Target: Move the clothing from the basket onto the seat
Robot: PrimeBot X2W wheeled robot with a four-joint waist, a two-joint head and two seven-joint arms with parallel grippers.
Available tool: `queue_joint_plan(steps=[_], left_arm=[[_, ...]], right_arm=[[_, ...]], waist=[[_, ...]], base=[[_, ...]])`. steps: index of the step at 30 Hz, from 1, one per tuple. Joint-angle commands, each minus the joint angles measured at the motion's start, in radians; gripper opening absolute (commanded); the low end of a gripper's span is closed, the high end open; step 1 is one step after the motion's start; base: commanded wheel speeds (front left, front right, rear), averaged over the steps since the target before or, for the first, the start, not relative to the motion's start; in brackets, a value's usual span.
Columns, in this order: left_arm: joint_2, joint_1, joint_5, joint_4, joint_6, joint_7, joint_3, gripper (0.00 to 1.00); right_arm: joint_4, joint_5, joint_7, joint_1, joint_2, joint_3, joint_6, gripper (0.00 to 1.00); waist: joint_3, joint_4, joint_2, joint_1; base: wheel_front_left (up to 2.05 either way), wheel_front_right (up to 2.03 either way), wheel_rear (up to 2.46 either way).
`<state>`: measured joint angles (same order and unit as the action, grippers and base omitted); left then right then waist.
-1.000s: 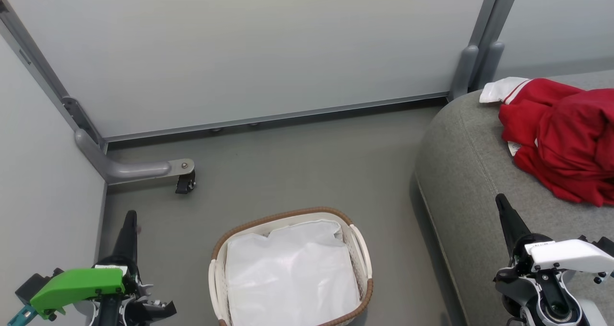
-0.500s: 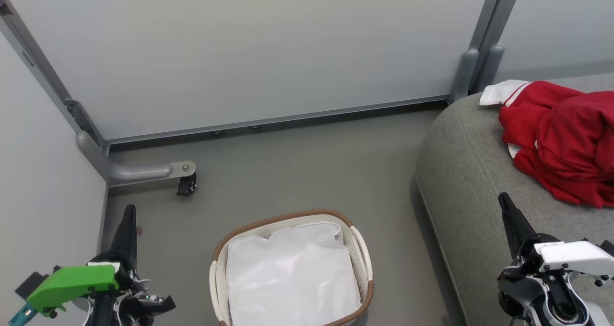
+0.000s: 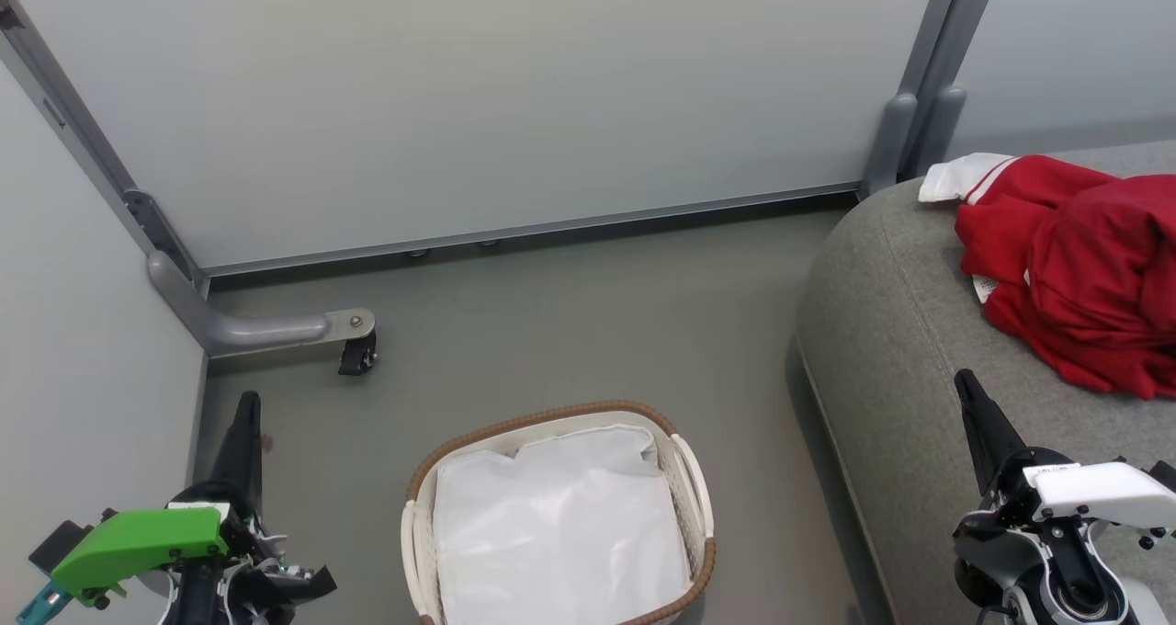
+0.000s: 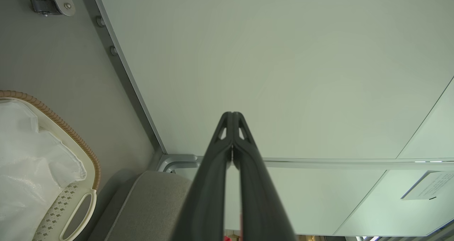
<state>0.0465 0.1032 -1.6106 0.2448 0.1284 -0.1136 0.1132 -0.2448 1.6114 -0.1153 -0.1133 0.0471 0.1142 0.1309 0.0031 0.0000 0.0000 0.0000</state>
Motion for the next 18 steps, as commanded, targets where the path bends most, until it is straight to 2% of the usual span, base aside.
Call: queue_joint_plan(steps=[1,18], left_arm=[[0.007,0.01,-0.004,-0.002,0.004,-0.005,0.003,0.0],[0.007,0.01,-0.004,-0.002,0.004,-0.005,0.003,0.0]], right_arm=[[0.003,0.003,-0.001,0.011,0.006,0.002,0.0,0.0],[0.003,0.003,-0.001,0.011,0.006,0.002,0.0,0.0]], waist=[[0.0,0.0,0.0,0.0],[0.0,0.0,0.0,0.0]], base=[[0.0,0.0,0.0],[0.0,0.0,0.0]])
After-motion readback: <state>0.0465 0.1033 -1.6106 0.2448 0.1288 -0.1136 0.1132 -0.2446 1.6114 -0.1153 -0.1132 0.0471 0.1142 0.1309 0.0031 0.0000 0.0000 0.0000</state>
